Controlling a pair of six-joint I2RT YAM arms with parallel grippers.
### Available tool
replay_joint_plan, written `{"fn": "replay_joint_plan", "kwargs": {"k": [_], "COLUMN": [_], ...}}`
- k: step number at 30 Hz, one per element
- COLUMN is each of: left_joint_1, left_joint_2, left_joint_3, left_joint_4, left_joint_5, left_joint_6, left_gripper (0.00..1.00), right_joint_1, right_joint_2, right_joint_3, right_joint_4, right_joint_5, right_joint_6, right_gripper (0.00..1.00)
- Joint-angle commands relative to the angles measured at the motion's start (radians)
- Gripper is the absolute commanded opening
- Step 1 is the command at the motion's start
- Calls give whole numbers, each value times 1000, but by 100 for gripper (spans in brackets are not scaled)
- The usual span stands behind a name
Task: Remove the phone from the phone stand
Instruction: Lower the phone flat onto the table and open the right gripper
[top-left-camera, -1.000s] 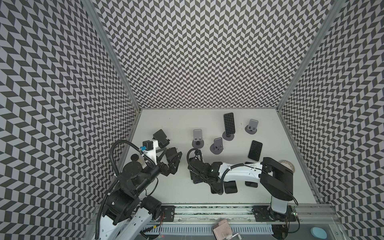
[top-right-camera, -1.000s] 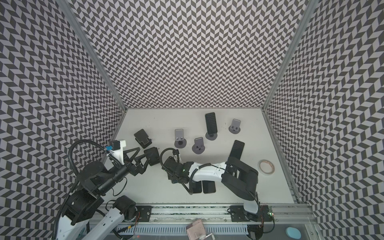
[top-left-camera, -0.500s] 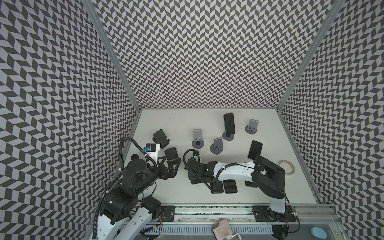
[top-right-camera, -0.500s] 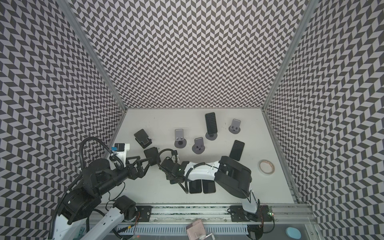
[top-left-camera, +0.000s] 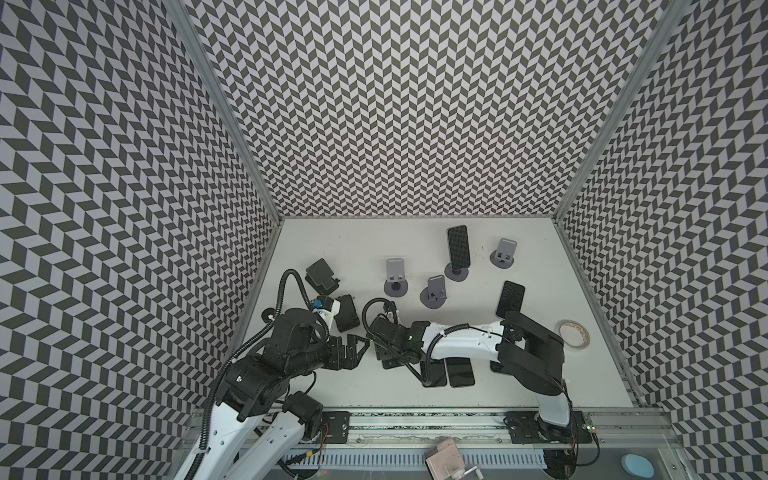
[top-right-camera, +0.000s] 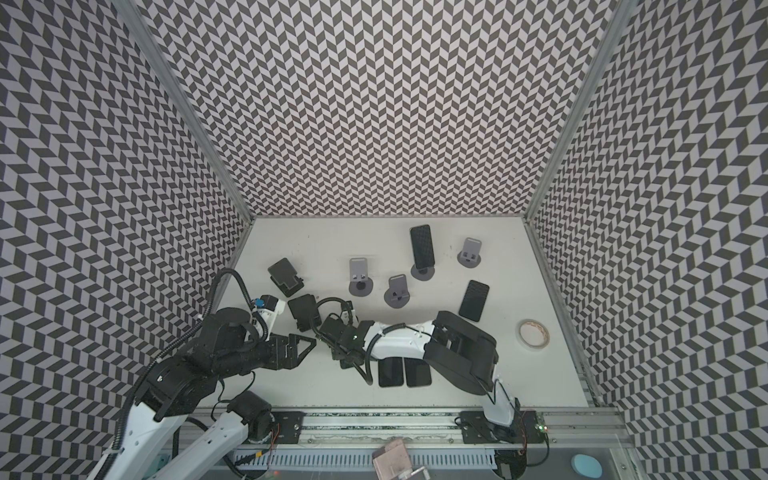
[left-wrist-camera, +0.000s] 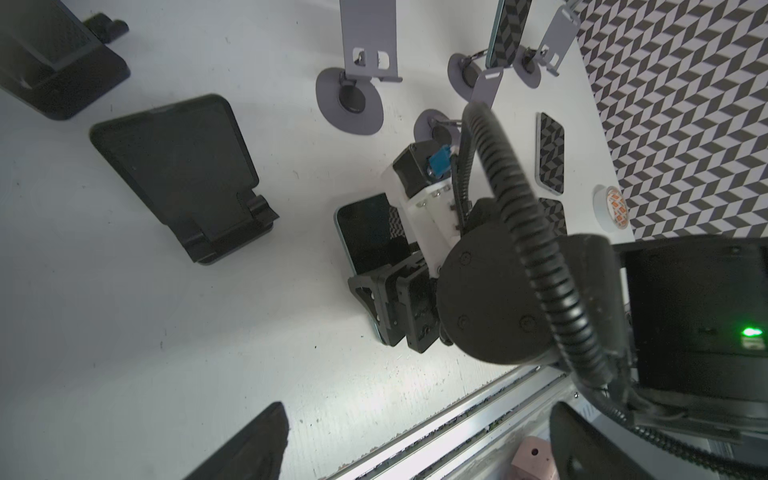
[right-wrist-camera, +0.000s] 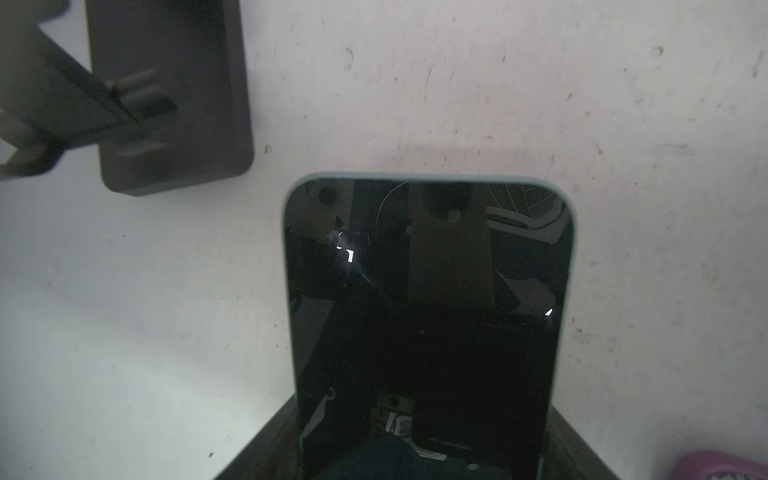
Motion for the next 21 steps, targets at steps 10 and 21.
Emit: {"fn": "replay_joint_plan", "kwargs": {"k": [10,21], "left_joint_1": [4,5], "left_joint_2": [-23,-13], "left_joint_3": [-40,-27], "left_joint_4": [-74,-78], "left_joint_5": [-8,-22], "left_joint_6": [40,53], "left_gripper": [95,95], "right_joint_1": [-26,-46], "right_joint_2": [66,84], "right_joint_3": [44,87], "right_joint_4": [-66,-85], "right_joint_5": [-34,-41], "right_joint_6": [24,10], "right_gripper": [78,88]}}
